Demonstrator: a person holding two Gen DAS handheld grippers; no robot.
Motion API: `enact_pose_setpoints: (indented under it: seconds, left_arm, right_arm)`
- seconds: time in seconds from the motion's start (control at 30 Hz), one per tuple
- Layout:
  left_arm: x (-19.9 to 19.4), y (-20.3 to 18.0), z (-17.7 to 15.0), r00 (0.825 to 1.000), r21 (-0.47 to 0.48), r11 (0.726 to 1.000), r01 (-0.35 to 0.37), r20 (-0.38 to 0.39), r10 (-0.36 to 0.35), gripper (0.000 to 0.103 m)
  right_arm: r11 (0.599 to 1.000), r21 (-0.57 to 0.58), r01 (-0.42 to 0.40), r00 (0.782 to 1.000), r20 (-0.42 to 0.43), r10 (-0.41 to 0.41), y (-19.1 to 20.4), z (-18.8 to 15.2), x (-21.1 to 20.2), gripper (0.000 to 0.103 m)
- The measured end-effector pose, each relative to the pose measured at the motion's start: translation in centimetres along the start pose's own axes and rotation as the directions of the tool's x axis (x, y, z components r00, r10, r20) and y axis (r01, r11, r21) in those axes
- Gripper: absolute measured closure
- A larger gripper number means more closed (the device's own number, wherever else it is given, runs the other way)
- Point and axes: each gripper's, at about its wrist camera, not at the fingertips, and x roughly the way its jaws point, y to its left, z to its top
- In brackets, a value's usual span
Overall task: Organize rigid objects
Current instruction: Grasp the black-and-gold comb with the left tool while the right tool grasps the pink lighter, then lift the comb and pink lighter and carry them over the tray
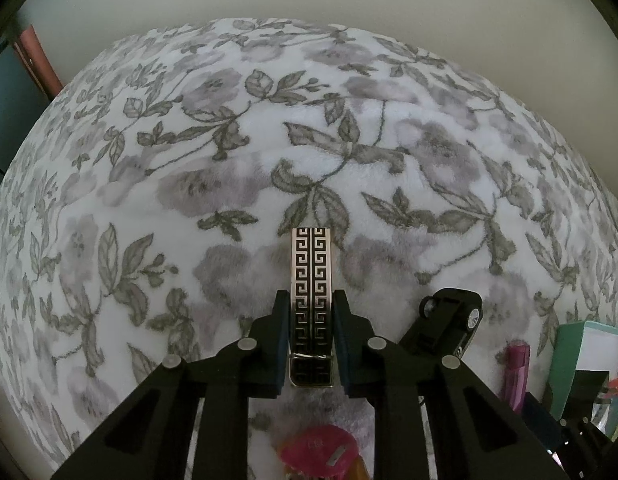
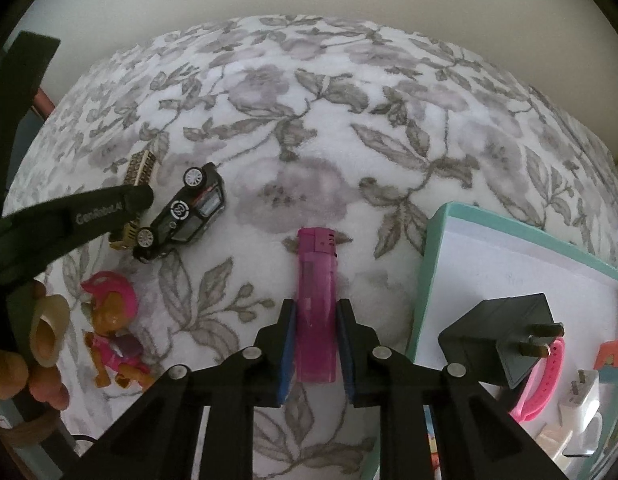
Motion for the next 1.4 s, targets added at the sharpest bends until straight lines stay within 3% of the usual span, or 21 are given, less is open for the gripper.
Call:
enact_pose_setpoints:
  seconds: [0.2,0.47,0.8,1.07,1.4]
  left_arm:
    - [-0.6,0.6,0.2,1.000,-0.022,1.000,0.010,0.009,-0.010,0.082]
    - [-4.3,1.5,1.2,0.994,-0.048,0.998,0.038,0.103,-0.033,0.082]
    - [-11.1,1.7,2.5,0.962,-0.044,0.994,0.099,0.259,-0.084,0.082]
    - [-15.1,-0.3,1.9,0.937,0.013,0.993,0.116,0.330,-0.114,0.082]
    - [-18.9,-6.9,-0.4,0.920,0.170,0.979,0.113,0.354,-0.168,0.082]
  right_arm:
    - [1.000,0.003,-0.020,1.000,0.020,0.020,0.1,0.3,-1.1,0.082]
    - [0.999,0.020,-0.047,0.996,0.072,0.045,-0.2,0.9,-3.2,0.082]
    - [0.995,0.054,-0.084,0.974,0.214,0.071,-1.5,2.0,-9.1,0.082]
    - [0.991,0.100,-0.091,0.952,0.301,0.058,-4.3,1.9,-13.1,0.082]
    - [0.980,0.183,-0.077,0.940,0.340,0.011,-9.1,0.5,-16.3,0.082]
